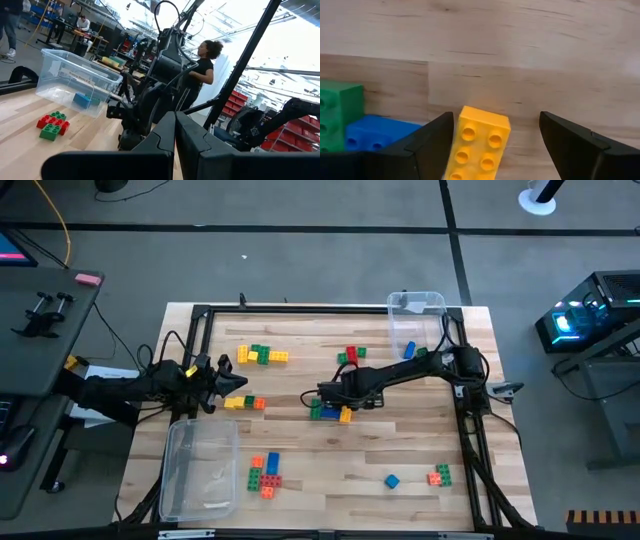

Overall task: Sort blocks by size
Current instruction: Put the right large yellow game piece into the right transparent bin

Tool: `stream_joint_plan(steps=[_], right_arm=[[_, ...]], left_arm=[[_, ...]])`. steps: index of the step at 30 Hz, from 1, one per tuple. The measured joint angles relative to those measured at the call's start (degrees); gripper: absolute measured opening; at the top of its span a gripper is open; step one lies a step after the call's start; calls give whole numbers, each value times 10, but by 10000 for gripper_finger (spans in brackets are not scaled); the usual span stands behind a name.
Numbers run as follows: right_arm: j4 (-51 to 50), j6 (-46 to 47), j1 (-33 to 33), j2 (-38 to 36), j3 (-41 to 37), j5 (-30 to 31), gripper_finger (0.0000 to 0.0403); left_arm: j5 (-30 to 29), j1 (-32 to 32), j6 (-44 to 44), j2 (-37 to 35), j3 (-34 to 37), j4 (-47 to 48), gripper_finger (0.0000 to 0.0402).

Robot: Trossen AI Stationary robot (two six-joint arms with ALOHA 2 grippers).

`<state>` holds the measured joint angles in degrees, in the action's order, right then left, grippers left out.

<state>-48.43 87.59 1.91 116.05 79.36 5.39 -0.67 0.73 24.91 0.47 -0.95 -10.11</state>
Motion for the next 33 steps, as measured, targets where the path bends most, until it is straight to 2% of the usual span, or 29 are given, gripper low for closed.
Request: stream_joint_plan(steps=[4,7,10,15,20,27,31,33], right_arm=[[12,0,3,-2,-19,-20,286],[18,9,10,-3,-27,-17,265],[20,9,12,-3,-29,-18,225],[23,-7,18,-3,-28,-15,132],[22,-43,17,-17,-30,4,134],[12,-116,-24,-68,-30,60,134],[-9,-175,-52,-134,-30,106,134],[-34,-192,-74,-177,-30,153,134]], left_arm=[[0,0,0,0,0,0,0],[0,0,0,0,0,0,0],[0,0,0,0,0,0,0],[0,0,0,0,0,0,0],[0,0,0,0,0,0,0],[0,0,0,0,0,0,0],[0,0,0,0,0,0,0],[0,0,0,0,0,0,0]])
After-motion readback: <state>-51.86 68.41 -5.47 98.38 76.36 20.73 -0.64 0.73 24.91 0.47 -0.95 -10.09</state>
